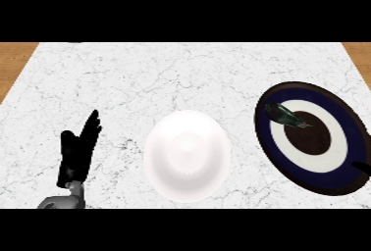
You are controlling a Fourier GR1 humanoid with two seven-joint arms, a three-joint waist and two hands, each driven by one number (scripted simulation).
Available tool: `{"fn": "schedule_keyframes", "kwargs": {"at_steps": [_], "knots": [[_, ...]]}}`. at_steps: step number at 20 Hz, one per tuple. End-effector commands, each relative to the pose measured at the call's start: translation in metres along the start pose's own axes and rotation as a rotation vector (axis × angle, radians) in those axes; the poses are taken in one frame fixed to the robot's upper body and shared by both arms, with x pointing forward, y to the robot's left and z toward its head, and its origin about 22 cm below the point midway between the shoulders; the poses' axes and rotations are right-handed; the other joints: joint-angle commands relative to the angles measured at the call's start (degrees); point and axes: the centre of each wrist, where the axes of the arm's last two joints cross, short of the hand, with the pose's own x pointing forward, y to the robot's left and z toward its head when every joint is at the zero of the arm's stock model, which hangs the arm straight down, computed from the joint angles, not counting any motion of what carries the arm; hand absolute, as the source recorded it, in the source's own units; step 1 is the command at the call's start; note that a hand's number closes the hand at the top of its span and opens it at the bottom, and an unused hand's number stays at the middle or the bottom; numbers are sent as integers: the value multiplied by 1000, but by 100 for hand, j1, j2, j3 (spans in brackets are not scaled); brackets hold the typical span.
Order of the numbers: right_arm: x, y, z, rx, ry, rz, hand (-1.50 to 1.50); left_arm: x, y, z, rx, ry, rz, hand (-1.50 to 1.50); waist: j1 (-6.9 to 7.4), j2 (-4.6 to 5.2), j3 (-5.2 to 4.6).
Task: Pick the eggplant from the plate and place it in the plate
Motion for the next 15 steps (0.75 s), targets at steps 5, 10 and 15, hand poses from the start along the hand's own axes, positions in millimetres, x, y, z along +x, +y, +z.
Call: {"fn": "schedule_keyframes", "kwargs": {"at_steps": [5, 10, 15], "knots": [[-20, -36, -8, -94, 30, 8, -150, 5, -3, 10, -16, 9, 7, 0, 23, 4, 4], [-21, -39, -16, -132, 38, 14, -150, 17, 3, -2, 7, -7, 4, 0, 16, 4, 3], [-34, -50, 1, -129, 60, 72, -150, 9, -3, 9, 10, -20, -10, 0, 7, 0, 2]]}}
